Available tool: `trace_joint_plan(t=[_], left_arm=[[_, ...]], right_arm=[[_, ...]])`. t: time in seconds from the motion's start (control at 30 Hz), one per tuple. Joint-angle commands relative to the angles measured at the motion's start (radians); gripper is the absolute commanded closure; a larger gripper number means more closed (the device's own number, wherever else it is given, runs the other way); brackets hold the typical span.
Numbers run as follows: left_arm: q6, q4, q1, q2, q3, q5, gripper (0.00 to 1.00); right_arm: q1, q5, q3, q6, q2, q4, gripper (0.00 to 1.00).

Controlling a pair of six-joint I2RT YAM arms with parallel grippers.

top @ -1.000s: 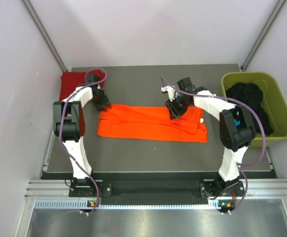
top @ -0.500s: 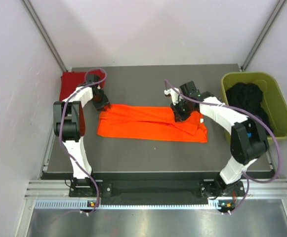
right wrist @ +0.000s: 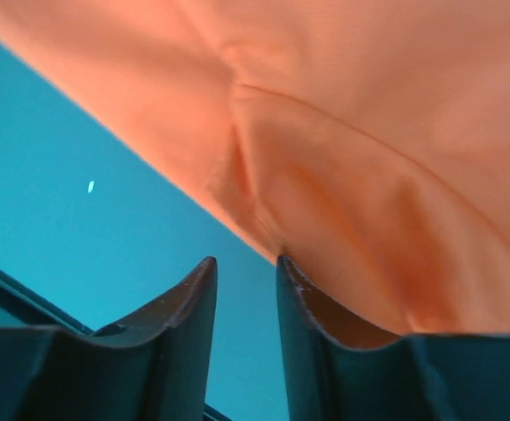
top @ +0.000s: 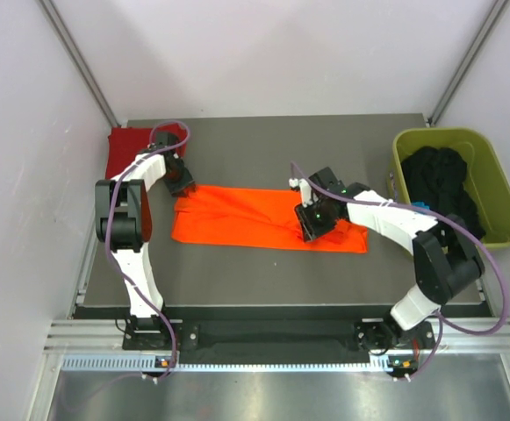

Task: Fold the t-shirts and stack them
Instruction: Fold the tshirt

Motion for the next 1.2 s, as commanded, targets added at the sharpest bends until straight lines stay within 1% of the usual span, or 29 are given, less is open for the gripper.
trace_joint_plan(t=[0.0, 0.03, 0.07, 0.17, 0.2, 0.27, 0.3, 0.37, 0.6, 0.83, 1.17], left_arm=[[0.013, -0.009, 0.007, 0.021, 0.007, -0.084, 0.57], [0.011, -0.012, 0.009, 0.021, 0.009, -0.087, 0.57], [0.011, -0.011, 0.007, 0.021, 0.009, -0.087, 0.57], [0.005, -0.016, 0.007, 0.022, 0.011, -0.087, 0.57], [0.005, -0.014, 0.009, 0.024, 0.011, -0.086, 0.57], [0.005, -0.019, 0.009, 0.025, 0.014, -0.09, 0.57], [0.005, -0.019, 0.007, 0.027, 0.014, -0.092, 0.57], [0.005, -0.02, 0.009, 0.025, 0.014, -0.095, 0.57], [-0.001, -0.016, 0.007, 0.03, 0.009, -0.093, 0.57], [-0.001, -0.014, 0.007, 0.035, 0.014, -0.092, 0.57], [-0.001, -0.013, 0.007, 0.036, 0.011, -0.101, 0.57]], right_arm=[[-0.059, 0.115, 0.028, 0.081, -0.093, 0.032, 0.65], [-0.081, 0.138, 0.034, 0.09, -0.099, 0.044, 0.63], [-0.099, 0.196, 0.037, 0.117, -0.101, 0.054, 0.61], [-0.187, 0.299, 0.051, 0.174, -0.075, 0.083, 0.6], [-0.234, 0.311, 0.05, 0.185, -0.067, 0.093, 0.58], [-0.289, 0.31, 0.045, 0.213, -0.041, 0.121, 0.57], [-0.346, 0.298, 0.045, 0.219, -0.034, 0.129, 0.57], [-0.4, 0.287, 0.059, 0.236, -0.012, 0.14, 0.59], [-0.434, 0.276, 0.129, 0.254, 0.071, 0.152, 0.58], [-0.44, 0.251, 0.14, 0.297, 0.134, 0.187, 0.58], [-0.445, 0.212, 0.122, 0.357, 0.167, 0.242, 0.59]])
